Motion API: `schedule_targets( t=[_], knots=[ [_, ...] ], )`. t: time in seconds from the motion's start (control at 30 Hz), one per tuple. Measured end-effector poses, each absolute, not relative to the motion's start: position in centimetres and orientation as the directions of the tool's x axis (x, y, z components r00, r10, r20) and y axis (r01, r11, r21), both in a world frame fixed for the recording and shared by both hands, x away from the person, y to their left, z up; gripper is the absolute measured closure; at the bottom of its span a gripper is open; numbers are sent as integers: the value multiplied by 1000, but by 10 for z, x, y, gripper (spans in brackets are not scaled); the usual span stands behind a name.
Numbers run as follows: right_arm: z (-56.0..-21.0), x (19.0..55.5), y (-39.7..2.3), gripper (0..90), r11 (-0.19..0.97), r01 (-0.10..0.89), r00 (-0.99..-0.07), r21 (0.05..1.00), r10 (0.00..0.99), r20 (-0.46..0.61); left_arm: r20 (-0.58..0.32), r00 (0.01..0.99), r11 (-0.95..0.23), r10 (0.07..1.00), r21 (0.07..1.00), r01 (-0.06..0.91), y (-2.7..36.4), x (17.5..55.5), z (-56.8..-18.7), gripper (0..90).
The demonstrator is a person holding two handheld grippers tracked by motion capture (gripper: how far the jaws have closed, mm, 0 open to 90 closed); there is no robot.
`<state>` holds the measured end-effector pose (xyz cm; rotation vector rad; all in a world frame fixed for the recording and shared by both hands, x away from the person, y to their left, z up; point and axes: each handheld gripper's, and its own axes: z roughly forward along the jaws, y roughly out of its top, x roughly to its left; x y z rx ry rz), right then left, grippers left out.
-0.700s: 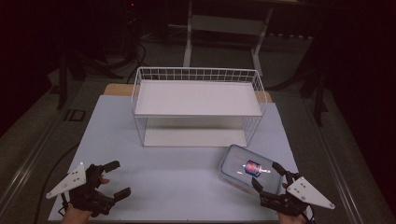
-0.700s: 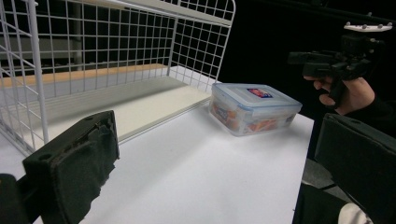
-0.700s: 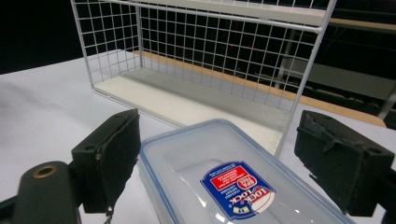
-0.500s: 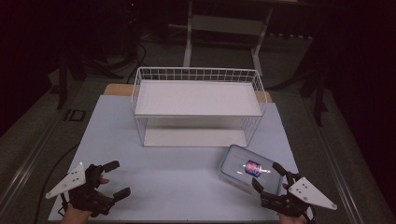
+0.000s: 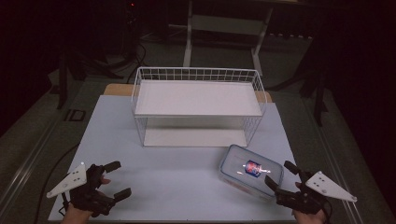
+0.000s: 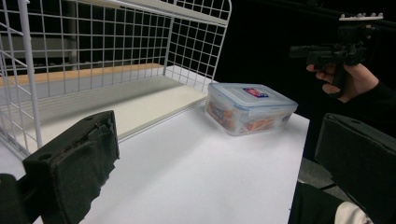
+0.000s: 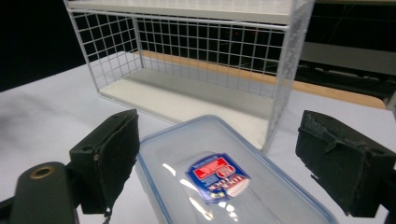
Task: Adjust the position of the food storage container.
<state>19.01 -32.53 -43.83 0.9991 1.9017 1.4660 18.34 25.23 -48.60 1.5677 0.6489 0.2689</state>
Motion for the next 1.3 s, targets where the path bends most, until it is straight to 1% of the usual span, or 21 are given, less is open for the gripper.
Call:
schedule_targets(
  t=[0.07,0.27,0.33,0.43,0.47,0.5,0.57,0.7,0.73,0.8,0.87,0.9,1.07,1.17,1.3],
  knots=[
    [-437,191,-333,127,127,242,-574,962,818,36,-208,807,18,552,971,238,253,184,-486,0],
    [-435,190,-350,130,171,266,-534,949,846,-2,-218,805,27,552,969,245,253,185,-487,0],
    [-437,189,-356,145,178,277,-520,944,854,-8,-218,806,25,550,969,245,253,185,-487,0],
    [-443,190,-366,295,189,320,-518,928,856,4,-218,809,24,546,969,245,252,186,-487,0],
    [-449,190,-372,387,193,337,-508,921,862,5,-218,808,25,547,969,244,252,186,-487,0],
    [-449,190,-372,387,193,337,-508,921,862,5,-217,809,24,547,970,244,252,186,-487,0],
    [-455,191,-376,447,196,352,-485,915,875,-1,-219,809,25,546,969,245,252,186,-487,0],
    [-469,193,-384,575,196,392,-456,899,890,5,-217,808,24,547,969,244,253,186,-487,0],
    [-475,194,-388,632,205,413,-442,887,897,-2,-217,808,24,547,969,245,253,186,-487,0],
    [-478,194,-389,648,207,421,-440,883,898,-1,-218,809,24,546,969,245,253,186,-487,0],
    [-484,195,-392,711,209,443,-430,872,903,2,-218,809,23,545,969,246,253,186,-487,0],
    [-487,196,-393,723,217,449,-432,867,902,-2,-216,810,21,545,969,245,252,186,-487,0],
    [-498,200,-396,873,225,499,-419,837,908,7,-215,810,20,545,970,244,253,186,-486,0],
    [-499,202,-395,898,231,503,-421,833,907,3,-221,809,25,545,969,248,254,187,-487,0],
    [-499,206,-392,899,241,501,-436,831,900,2,-216,811,21,544,969,245,253,186,-486,0]
  ],
)
